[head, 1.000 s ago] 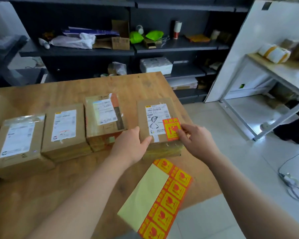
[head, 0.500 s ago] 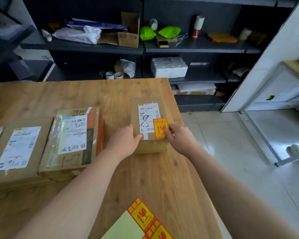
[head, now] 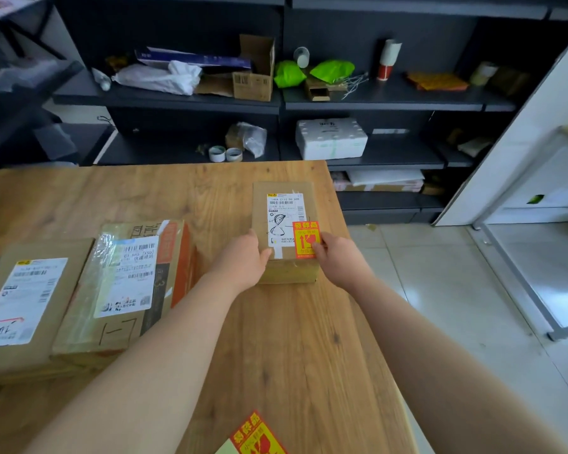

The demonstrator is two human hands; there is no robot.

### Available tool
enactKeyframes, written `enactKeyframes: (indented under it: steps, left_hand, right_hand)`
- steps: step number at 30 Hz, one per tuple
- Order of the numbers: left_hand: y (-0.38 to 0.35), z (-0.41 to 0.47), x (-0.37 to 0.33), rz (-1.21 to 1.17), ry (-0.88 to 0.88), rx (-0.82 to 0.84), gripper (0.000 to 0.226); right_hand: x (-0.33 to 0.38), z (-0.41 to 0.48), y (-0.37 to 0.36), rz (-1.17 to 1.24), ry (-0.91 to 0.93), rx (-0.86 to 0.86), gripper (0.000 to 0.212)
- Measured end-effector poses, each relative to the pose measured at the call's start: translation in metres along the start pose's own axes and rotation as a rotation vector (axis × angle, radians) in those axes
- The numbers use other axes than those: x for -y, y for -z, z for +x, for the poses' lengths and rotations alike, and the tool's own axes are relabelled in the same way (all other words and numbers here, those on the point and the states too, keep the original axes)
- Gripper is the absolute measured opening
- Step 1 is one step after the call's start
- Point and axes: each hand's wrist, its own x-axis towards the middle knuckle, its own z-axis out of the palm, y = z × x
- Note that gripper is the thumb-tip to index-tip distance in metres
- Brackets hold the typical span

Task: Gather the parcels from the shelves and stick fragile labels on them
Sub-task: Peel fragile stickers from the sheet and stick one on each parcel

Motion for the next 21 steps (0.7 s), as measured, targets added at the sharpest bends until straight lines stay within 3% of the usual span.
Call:
enactKeyframes:
  steps: [7,16,21]
  left_hand:
    - [0.005,0.047,-0.007,0.019,0.003,-0.018,0.056]
    - [0.008,0.091,-0.005,0.104,-0.007,-0.035,0.051]
    - [0.021,0.081,-0.008,0.275,-0.048,-0.087,0.042]
  right_hand:
    - [-0.003,0.053,0.006,-0.025,0.001,0.002,0.031]
    - [-0.005,0.097,0.009,-0.099,0.001,-0.011,0.034]
    - [0.007,0.089,0.012,-0.233,0.054,-0.153,0.029]
